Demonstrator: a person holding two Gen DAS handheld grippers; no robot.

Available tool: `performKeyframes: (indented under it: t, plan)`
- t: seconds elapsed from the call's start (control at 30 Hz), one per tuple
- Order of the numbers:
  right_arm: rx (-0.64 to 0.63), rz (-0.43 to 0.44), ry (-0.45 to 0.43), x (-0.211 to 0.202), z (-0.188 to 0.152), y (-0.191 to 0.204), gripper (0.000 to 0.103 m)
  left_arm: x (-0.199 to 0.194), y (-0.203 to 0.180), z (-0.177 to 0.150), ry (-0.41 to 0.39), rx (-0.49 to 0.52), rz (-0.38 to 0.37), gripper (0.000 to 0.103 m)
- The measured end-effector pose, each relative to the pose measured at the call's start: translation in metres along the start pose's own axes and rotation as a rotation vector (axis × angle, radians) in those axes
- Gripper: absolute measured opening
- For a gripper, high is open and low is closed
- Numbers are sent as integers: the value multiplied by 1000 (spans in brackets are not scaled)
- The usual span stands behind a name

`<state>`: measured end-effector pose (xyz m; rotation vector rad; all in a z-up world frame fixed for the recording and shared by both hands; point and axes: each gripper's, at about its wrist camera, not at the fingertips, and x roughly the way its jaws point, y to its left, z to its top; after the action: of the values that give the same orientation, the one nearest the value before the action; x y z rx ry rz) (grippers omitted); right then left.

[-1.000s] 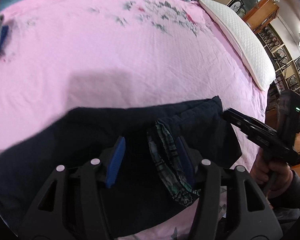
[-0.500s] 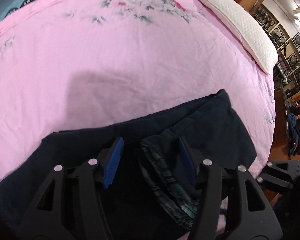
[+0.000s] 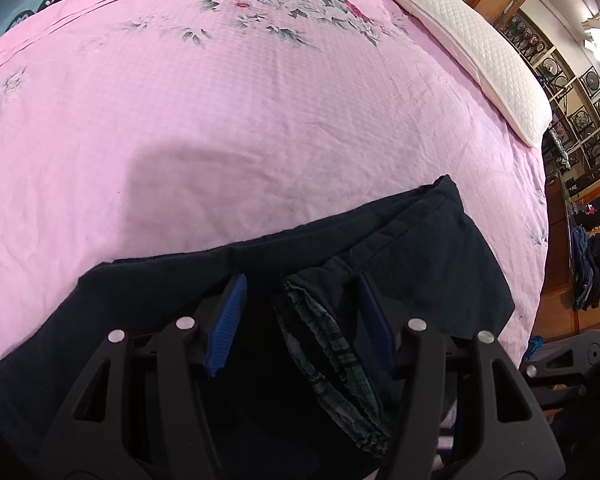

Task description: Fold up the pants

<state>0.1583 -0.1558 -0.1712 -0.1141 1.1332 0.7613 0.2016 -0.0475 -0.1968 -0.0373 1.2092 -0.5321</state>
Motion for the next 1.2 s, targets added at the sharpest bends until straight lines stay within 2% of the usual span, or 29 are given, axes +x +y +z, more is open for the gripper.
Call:
performKeyframes:
  t: [0.07, 0.17, 0.23, 0.3, 0.33, 0.37, 0.43, 0.5, 0.57, 0.63, 0.7, 0.77, 0.8, 0.83, 0.87, 0.93, 1.03, 1.07, 1.13, 1.2]
  plan:
    - [-45, -11, 23, 3, 0, 7, 6, 0, 0, -1, 0, 8, 0, 59]
    - [-25, 2, 107, 29, -8, -2, 6, 2, 0, -1, 0, 20, 6, 60]
    - [-12, 18, 99, 30, -8, -5, 7, 3, -1, -1, 3, 20, 12, 60]
    - [-34, 26, 102, 21, -4, -3, 13, -1, -1, 0, 6, 13, 4, 60]
    - [-36, 38, 88, 12, 0, -4, 19, -5, 1, 1, 11, -5, -1, 60]
    - [-22, 47, 46, -4, 3, -9, 34, -10, 3, 2, 7, -22, 5, 60]
    - [34, 16, -60, -30, 8, -25, 49, -30, 3, 2, -40, -37, 32, 61]
    - [161, -27, -174, -53, 13, -56, 49, -48, -3, 1, -92, -24, 41, 62]
    - [291, -100, -236, -60, 13, -91, 49, -60, -18, -1, -127, 5, 0, 62]
    - [382, -170, -241, -54, 15, -124, 49, -59, -41, -6, -122, 63, -70, 62]
    - [440, -156, -222, -42, 17, -146, 49, -50, -57, -12, -93, 116, -104, 62]
    - [466, -135, -187, -26, 16, -160, 36, -33, -64, -21, -34, 139, -107, 62]
    - [473, -154, -140, -13, 11, -162, 30, -24, -63, -26, -6, 134, -94, 62]
    - [476, -165, -133, -10, 5, -165, 27, -12, -58, -33, 30, 118, -75, 62]
    - [480, -139, -149, -7, 0, -171, 26, -3, -51, -39, 51, 105, -66, 61]
    - [481, -132, -141, -7, 1, -170, 24, -3, -50, -44, 21, 134, -75, 60]
    - [464, -162, -149, -31, 6, -164, 25, -11, -58, -40, 36, 163, -36, 60]
    - [446, -142, -172, -39, 5, -160, 25, -16, -60, -40, 28, 165, -33, 61]
    - [400, -81, -193, -55, -2, -140, 25, -30, -59, -44, -10, 167, -35, 67]
    - [370, -52, -159, -52, -11, -127, 25, -31, -56, -49, -6, 163, -32, 68]
